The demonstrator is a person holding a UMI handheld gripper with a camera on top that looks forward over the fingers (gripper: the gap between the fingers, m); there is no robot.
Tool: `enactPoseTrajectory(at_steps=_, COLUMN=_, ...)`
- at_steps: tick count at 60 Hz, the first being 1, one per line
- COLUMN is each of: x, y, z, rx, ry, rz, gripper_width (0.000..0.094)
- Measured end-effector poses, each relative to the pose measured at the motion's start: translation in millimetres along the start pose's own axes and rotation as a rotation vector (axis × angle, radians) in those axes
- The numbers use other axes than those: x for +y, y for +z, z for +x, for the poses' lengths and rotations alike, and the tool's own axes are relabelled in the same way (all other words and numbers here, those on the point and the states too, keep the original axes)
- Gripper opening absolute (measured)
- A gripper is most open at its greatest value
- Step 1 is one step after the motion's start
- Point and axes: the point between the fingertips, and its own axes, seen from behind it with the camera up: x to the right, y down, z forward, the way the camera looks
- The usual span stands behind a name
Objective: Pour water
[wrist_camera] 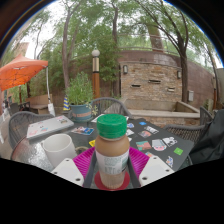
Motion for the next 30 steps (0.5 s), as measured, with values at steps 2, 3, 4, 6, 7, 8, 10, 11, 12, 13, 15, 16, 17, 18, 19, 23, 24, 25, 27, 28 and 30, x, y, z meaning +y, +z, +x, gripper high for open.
enactPoseTrajectory(at_steps=2, x=4, y=-4, z=-1, rx=-0.007, ry=0.010, rz=-0.036, gripper_width=0.0668)
enactPoseTrajectory(at_steps=3, x=3, y=-6, z=-3, rx=-0.014, ry=0.017, rz=-0.045, gripper_width=0.0726)
enactPoseTrajectory(at_steps=4, x=2, y=-5, z=-4, rx=-0.019, ry=0.024, rz=-0.047, gripper_width=0.0778)
enactPoseTrajectory(at_steps=6, x=-4, y=-16, z=-7, rx=-0.031, ry=0.038, rz=-0.043, gripper_width=0.0855)
enactPoseTrajectory(at_steps=7, x=-7, y=-20, z=-7, rx=-0.033, ry=0.044, rz=-0.041, gripper_width=0.0859)
enactPoseTrajectory(at_steps=8, x=-9, y=-24, z=-8, rx=-0.037, ry=0.046, rz=-0.041, gripper_width=0.0850)
enactPoseTrajectory(at_steps=10, x=-12, y=-28, z=-10, rx=-0.036, ry=0.047, rz=-0.054, gripper_width=0.0837)
enactPoseTrajectory(at_steps=11, x=-11, y=-33, z=-8, rx=-0.031, ry=0.044, rz=-0.060, gripper_width=0.0837)
enactPoseTrajectory(at_steps=12, x=-12, y=-38, z=-7, rx=-0.025, ry=0.042, rz=-0.064, gripper_width=0.0837)
enactPoseTrajectory(at_steps=13, x=-12, y=-43, z=-6, rx=-0.018, ry=0.038, rz=-0.067, gripper_width=0.0838)
enactPoseTrajectory(at_steps=15, x=-13, y=-53, z=-4, rx=-0.002, ry=0.032, rz=-0.075, gripper_width=0.0835)
enactPoseTrajectory(at_steps=16, x=-13, y=-58, z=-4, rx=0.006, ry=0.030, rz=-0.081, gripper_width=0.0837)
enactPoseTrajectory(at_steps=17, x=-15, y=-63, z=-4, rx=0.011, ry=0.030, rz=-0.087, gripper_width=0.0837)
enactPoseTrajectory(at_steps=18, x=-16, y=-69, z=-4, rx=0.018, ry=0.028, rz=-0.091, gripper_width=0.0837)
enactPoseTrajectory(at_steps=19, x=-17, y=-75, z=-4, rx=0.026, ry=0.027, rz=-0.097, gripper_width=0.0838)
enactPoseTrajectory(at_steps=23, x=-20, y=-105, z=-6, rx=0.056, ry=0.019, rz=-0.119, gripper_width=0.0837)
enactPoseTrajectory(at_steps=24, x=-22, y=-113, z=-8, rx=0.064, ry=0.018, rz=-0.124, gripper_width=0.0838)
enactPoseTrajectory(at_steps=25, x=-23, y=-121, z=-10, rx=0.070, ry=0.018, rz=-0.128, gripper_width=0.0837)
enactPoseTrajectory(at_steps=27, x=-28, y=-139, z=-17, rx=0.075, ry=0.017, rz=-0.133, gripper_width=0.0839)
enactPoseTrajectory(at_steps=28, x=-30, y=-148, z=-22, rx=0.075, ry=0.016, rz=-0.134, gripper_width=0.0838)
enactPoseTrajectory(at_steps=30, x=-34, y=-166, z=-32, rx=0.074, ry=0.014, rz=-0.137, gripper_width=0.0838)
